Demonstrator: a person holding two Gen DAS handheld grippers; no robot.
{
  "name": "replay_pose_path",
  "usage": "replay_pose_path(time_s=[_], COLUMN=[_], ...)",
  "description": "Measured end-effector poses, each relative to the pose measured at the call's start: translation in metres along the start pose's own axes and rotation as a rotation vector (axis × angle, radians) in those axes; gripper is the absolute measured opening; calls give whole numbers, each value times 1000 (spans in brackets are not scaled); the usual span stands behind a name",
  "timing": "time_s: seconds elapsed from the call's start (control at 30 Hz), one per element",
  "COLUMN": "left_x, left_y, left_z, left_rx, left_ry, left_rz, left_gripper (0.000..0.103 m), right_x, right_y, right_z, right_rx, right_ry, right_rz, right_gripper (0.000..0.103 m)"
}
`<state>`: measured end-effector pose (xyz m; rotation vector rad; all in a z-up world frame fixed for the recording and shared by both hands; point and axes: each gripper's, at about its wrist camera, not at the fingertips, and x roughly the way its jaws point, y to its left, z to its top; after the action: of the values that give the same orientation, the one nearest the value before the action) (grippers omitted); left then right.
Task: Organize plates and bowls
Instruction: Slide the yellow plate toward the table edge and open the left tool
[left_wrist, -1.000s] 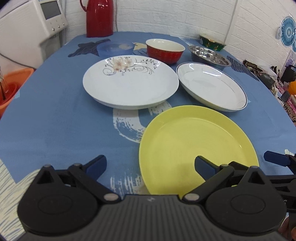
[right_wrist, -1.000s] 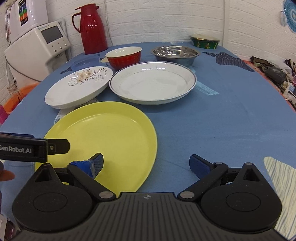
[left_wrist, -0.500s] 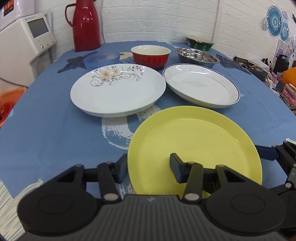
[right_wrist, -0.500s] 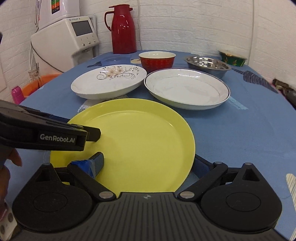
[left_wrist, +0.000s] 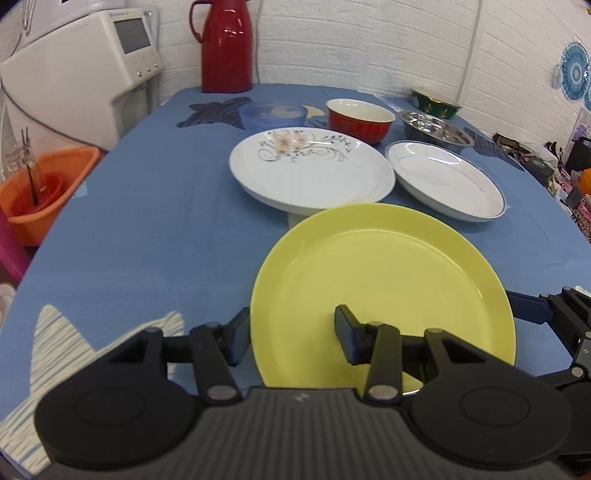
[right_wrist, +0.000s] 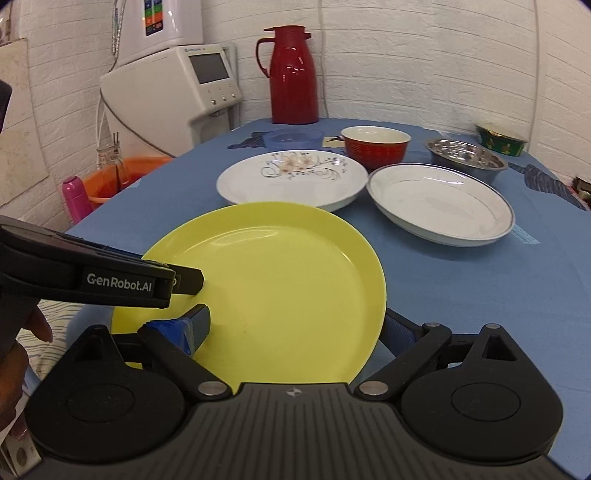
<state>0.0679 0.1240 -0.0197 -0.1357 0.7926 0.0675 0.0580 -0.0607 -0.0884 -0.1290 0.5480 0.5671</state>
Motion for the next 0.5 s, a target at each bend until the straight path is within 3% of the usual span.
replay_pose_path(time_s=[0.2, 0.5], left_x=[-1, 14], left_y=[30, 34], left_z=[-8, -3], left_rx=[-33, -14], left_ry=[13, 6], left_rz=[59, 86], left_gripper=[43, 43], right_x=[17, 31], right_y=[22, 27], right_z=[0, 2], right_rx=[-13, -26], right_ry=[28, 53], right_rz=[64, 48], right_gripper=[84, 85])
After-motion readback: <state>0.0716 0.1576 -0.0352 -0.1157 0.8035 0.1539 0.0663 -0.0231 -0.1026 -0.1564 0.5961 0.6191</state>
